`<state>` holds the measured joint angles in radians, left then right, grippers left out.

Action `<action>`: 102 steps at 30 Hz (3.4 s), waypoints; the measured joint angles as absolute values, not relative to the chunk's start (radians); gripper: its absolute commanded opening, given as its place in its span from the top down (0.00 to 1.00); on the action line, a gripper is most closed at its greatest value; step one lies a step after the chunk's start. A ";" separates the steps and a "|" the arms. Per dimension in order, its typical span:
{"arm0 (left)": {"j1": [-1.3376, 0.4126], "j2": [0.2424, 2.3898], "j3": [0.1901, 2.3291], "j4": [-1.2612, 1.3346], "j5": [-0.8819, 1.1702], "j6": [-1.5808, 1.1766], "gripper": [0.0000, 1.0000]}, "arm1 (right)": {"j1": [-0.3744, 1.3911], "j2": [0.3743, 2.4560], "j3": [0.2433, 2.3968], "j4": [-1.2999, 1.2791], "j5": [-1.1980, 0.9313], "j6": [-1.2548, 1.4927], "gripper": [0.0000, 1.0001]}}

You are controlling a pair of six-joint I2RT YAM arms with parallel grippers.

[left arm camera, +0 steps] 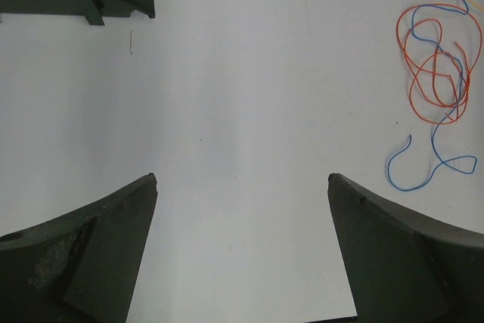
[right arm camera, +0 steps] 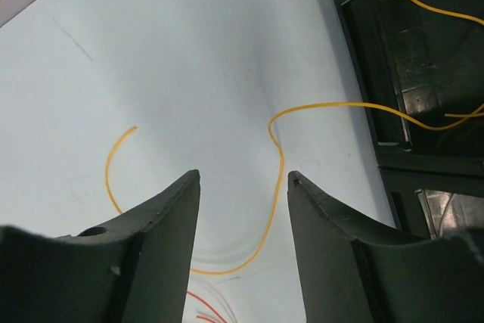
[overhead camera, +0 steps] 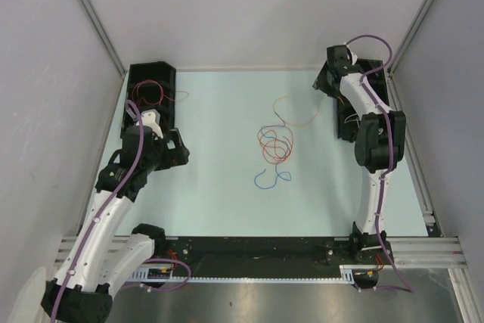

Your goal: Untangle the cables

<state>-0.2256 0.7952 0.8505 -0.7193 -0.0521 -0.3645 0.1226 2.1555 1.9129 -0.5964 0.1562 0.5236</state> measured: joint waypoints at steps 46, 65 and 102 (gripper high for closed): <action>-0.180 0.804 0.850 -0.719 -0.048 -0.364 0.00 | 0.143 2.146 1.952 -0.526 0.300 0.544 1.00; -0.180 0.791 0.850 -0.719 -0.049 -0.364 0.00 | -0.090 1.974 2.012 -0.571 0.150 0.522 1.00; -0.180 0.799 0.850 -0.720 -0.085 -0.365 0.00 | -0.225 2.094 2.237 -0.490 0.196 0.534 1.00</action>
<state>-0.1799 0.7986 0.8501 -0.7197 -0.0853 -0.3653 -0.2249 2.0941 2.2372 -0.4904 0.1959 0.5339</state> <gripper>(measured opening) 0.996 0.017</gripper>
